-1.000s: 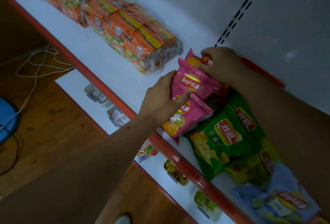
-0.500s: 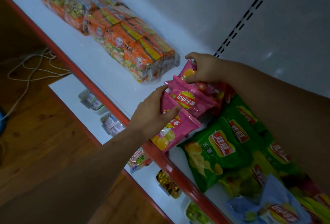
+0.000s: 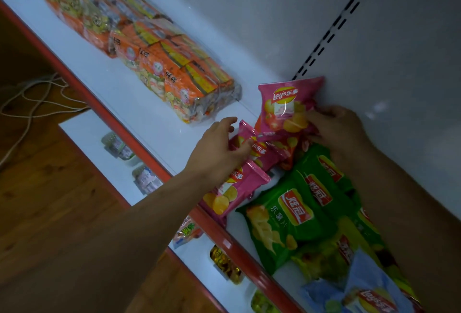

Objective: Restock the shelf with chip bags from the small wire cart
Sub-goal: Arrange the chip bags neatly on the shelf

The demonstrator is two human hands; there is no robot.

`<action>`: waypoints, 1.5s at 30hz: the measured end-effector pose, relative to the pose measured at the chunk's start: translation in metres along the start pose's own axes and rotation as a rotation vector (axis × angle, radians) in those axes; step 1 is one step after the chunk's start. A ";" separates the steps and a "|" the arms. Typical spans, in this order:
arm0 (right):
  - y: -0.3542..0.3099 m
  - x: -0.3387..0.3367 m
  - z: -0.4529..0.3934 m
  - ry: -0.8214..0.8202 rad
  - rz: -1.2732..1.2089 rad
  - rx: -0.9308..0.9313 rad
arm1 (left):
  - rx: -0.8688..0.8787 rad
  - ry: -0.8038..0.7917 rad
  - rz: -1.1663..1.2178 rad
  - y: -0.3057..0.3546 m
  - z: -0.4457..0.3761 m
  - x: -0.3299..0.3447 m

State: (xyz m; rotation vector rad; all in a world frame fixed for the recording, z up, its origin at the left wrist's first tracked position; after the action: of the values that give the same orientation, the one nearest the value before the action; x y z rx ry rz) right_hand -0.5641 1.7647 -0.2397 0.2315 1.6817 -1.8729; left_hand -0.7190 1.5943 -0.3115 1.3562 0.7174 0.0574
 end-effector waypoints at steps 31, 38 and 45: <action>0.002 -0.034 0.013 0.238 0.134 -0.240 | -0.240 -0.147 0.022 -0.005 -0.063 0.015; -0.004 -0.008 0.002 0.123 0.264 -0.270 | -0.070 0.007 0.573 0.004 -0.037 -0.009; -0.007 0.028 0.010 -0.080 0.796 -0.471 | -0.123 -0.184 0.286 -0.019 -0.007 -0.019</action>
State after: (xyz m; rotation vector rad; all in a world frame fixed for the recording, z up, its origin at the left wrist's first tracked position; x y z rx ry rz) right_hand -0.5877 1.7465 -0.2466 0.5263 1.5915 -0.8746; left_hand -0.7445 1.5871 -0.3207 1.3174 0.3570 0.1985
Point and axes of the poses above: each hand's wrist, its own z-axis away from the middle knuckle, its own x-axis out of the palm, y = z × x, the point moved 6 cm from there along -z, towards the middle knuckle, and after that the axes turned 1 degree about x, right-handed, at the moved point
